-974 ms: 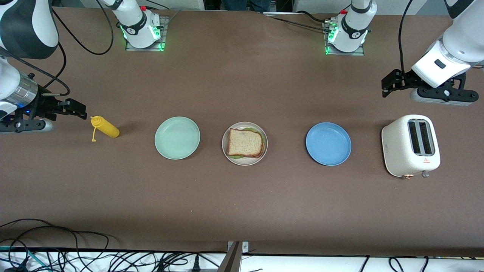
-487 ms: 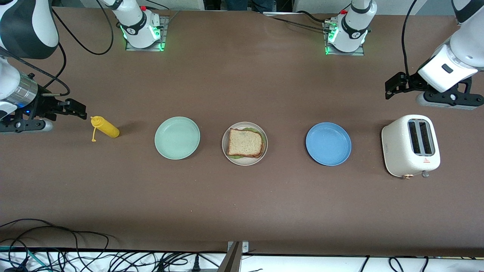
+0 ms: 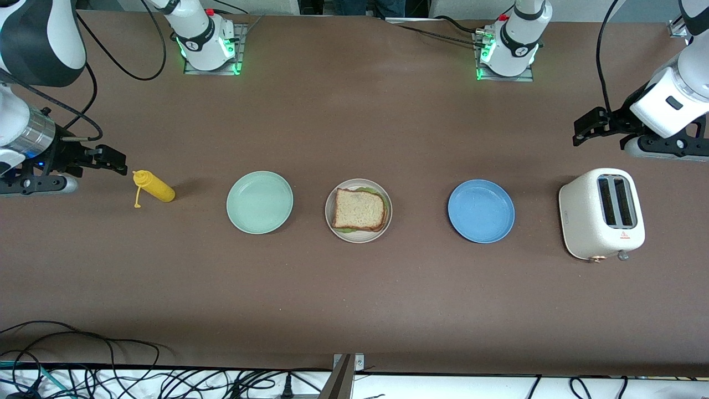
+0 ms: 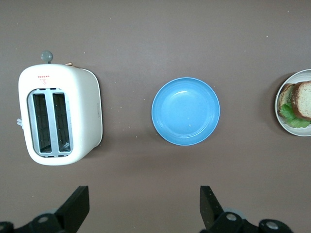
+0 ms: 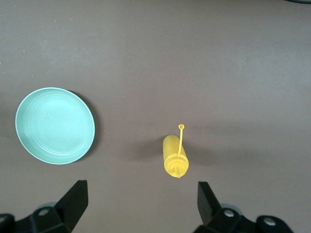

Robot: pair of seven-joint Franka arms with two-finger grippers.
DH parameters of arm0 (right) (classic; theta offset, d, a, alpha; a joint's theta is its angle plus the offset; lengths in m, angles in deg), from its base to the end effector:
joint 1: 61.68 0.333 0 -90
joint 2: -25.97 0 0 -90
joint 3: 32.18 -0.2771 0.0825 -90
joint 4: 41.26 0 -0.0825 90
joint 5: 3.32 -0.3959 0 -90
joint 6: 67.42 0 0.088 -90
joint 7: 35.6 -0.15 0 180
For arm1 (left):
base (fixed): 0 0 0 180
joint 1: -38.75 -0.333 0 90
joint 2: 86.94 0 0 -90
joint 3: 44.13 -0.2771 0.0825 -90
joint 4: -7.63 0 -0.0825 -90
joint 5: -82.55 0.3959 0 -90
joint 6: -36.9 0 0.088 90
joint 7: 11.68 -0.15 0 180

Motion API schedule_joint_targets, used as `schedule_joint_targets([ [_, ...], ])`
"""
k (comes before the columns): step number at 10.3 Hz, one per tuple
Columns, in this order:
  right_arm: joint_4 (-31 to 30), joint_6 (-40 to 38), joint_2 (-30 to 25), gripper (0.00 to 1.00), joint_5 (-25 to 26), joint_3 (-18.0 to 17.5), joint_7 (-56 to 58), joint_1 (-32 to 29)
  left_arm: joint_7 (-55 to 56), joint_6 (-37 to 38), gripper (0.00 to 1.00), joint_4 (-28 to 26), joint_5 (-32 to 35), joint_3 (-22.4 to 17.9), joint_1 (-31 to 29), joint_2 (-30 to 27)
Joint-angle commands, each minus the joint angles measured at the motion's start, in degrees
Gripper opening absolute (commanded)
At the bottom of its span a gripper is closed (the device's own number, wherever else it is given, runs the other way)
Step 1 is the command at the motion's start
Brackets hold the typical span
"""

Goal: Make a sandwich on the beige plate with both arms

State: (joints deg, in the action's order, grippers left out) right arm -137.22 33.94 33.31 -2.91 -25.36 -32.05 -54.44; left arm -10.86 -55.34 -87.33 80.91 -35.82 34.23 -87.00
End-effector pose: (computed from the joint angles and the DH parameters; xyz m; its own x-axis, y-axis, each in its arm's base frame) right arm 0.6042 0.0056 0.4342 0.9969 0.0711 -0.0343 0.0718 -0.9972 0.0201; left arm 0.5631 -0.0415 0.5047 0.9976 -0.0506 -0.0468 -0.0494 -0.9984 0.0277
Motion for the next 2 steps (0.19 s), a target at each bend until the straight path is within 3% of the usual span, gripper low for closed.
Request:
schedule_joint_targets([
  [1,0.43,0.07,-0.05,1.0,0.38,0.3,-0.3,0.41,-0.64,1.62,1.0,1.8,-1.43,0.39,-0.49,0.86],
  [2,0.43,0.15,-0.05,1.0,0.56,0.3,-0.39,0.41,-0.64,1.88,1.0,1.89,-1.35,0.39,-0.49,0.86],
])
